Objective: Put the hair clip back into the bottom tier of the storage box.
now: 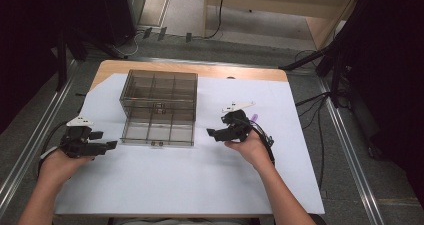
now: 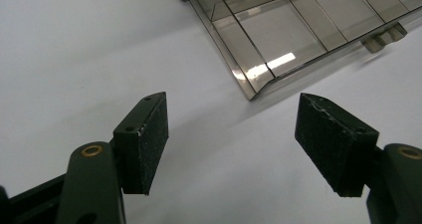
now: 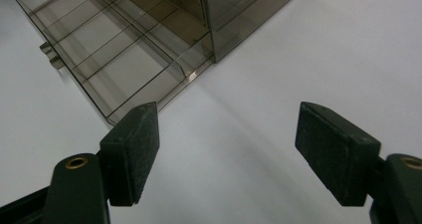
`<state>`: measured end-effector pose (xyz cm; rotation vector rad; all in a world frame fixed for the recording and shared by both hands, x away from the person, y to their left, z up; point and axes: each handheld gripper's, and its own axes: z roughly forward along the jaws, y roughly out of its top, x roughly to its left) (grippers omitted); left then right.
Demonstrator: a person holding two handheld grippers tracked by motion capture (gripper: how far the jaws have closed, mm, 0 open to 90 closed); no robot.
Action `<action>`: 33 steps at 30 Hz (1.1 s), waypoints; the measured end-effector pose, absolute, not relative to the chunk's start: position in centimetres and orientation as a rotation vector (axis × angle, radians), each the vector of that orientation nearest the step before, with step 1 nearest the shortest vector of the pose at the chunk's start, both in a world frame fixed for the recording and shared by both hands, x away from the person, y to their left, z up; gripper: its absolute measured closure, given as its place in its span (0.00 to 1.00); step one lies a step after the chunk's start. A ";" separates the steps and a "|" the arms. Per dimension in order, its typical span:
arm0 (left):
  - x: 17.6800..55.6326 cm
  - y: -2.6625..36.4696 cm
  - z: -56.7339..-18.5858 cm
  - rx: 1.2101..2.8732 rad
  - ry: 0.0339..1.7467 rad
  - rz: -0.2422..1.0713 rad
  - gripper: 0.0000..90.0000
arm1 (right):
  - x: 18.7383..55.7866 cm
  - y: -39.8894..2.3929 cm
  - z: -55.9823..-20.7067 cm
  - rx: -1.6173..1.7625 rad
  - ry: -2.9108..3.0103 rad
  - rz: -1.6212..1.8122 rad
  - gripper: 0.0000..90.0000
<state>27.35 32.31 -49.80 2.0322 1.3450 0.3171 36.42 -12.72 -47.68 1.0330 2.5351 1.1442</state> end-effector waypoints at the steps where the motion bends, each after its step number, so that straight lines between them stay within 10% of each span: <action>1: 27.4 32.4 -49.8 2.036 1.346 0.313 0.34 | 36.4 -12.7 -47.7 1.035 2.540 1.140 0.30; 33: 27.4 32.4 -49.8 2.038 1.351 0.310 0.34 | 37.1 -15.9 -46.1 1.091 2.535 1.085 0.51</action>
